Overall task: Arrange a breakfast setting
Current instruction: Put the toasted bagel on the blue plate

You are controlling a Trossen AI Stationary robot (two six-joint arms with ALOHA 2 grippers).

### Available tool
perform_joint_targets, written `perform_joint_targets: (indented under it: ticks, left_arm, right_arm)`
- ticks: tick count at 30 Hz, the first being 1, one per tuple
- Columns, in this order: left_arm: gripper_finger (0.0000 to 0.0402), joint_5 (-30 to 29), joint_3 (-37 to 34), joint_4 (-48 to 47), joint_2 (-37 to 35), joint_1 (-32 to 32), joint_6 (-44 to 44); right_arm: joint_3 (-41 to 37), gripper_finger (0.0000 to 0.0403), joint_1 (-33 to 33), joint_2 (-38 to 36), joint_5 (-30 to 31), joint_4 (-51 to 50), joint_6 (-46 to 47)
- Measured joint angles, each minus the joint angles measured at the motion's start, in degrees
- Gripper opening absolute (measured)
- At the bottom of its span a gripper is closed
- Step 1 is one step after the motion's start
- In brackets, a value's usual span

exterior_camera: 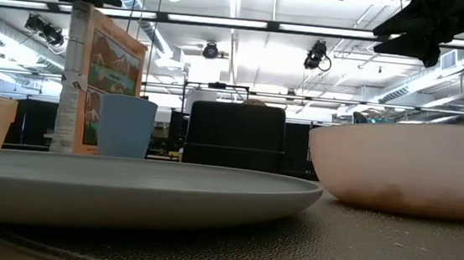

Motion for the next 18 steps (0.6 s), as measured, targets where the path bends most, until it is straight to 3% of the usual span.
perform_joint_targets:
  ticks: [7,10,13,18]
  left_arm:
    - [0.0283,-2.3,0.0,13.4,0.1,-3.2,16.2]
    - [0.0282,2.5,0.0,17.4,0.1,-5.7,23.8]
    - [0.0282,12.7,0.0,17.7,0.1,-9.1,30.6]
    - [0.0282,40.2,0.0,15.2,0.3,-16.4,30.9]
  right_arm:
    - [0.0,0.0228,0.0,0.0,0.0,0.0,0.0]
    - [0.0,0.0228,0.0,0.0,0.0,0.0,0.0]
    - [0.0,0.0228,0.0,0.0,0.0,0.3,-0.1]
    - [0.0,0.0228,0.0,0.0,0.0,0.9,-0.4]
